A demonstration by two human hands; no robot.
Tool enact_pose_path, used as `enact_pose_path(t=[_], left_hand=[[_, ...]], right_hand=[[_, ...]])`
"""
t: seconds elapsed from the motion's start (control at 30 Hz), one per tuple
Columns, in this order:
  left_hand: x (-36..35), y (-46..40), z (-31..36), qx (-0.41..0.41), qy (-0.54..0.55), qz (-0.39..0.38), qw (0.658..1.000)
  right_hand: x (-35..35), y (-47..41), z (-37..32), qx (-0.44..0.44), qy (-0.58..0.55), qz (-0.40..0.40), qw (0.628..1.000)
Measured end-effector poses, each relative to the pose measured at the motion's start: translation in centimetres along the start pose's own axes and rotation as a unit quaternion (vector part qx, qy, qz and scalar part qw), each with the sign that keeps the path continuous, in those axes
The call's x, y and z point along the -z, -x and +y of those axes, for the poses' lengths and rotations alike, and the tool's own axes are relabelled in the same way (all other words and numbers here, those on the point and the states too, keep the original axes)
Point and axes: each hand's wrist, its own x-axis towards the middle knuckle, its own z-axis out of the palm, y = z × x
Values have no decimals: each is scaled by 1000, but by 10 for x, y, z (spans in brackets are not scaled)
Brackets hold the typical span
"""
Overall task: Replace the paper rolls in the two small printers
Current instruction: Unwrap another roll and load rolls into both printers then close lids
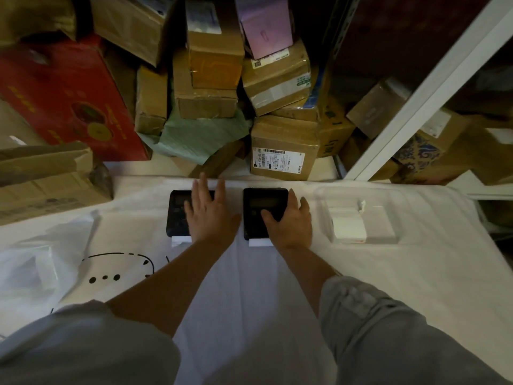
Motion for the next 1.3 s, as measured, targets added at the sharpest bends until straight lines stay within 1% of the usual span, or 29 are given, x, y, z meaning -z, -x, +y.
enact_pose_path(t=[0.1,0.17,0.23,0.3,0.43,0.53,0.63,0.73,0.8,0.9,0.97,1.07,1.13,1.23,1.3], left_hand=[[-5,6,18,-88,5,-10,996],[-12,13,23,-123,13,-65,990],[-16,19,25,-128,7,-142,981],[-16,20,28,-123,1,-174,977],[-11,21,28,-117,21,-170,978],[0,27,16,-85,49,-136,986],[16,28,-6,-58,67,-89,992],[36,26,-34,-52,70,-65,994],[52,24,-53,-41,60,-50,996],[80,24,-88,-21,40,-23,999],[98,26,-118,-17,23,-7,1000],[124,27,-166,-19,-6,-18,1000],[142,25,-195,4,-17,-26,999],[161,21,-232,29,-48,-15,998],[167,19,-254,59,-105,-35,992]], right_hand=[[13,-1,7,2,39,20,999],[18,0,14,-29,59,16,998],[21,2,20,-72,51,-15,996],[19,3,25,-86,38,-38,995],[7,10,24,-44,25,-34,998],[-1,17,12,5,20,-1,1000],[-5,27,-10,51,8,35,998],[-9,40,-36,109,-5,57,992],[-14,49,-55,136,-13,56,989],[-33,65,-87,152,-37,30,987],[-54,79,-110,148,-64,-1,987],[-91,103,-144,127,-78,-99,984],[-116,114,-165,119,-65,-166,977],[-140,128,-192,160,-29,-228,960],[-153,135,-205,177,-50,-305,935]])
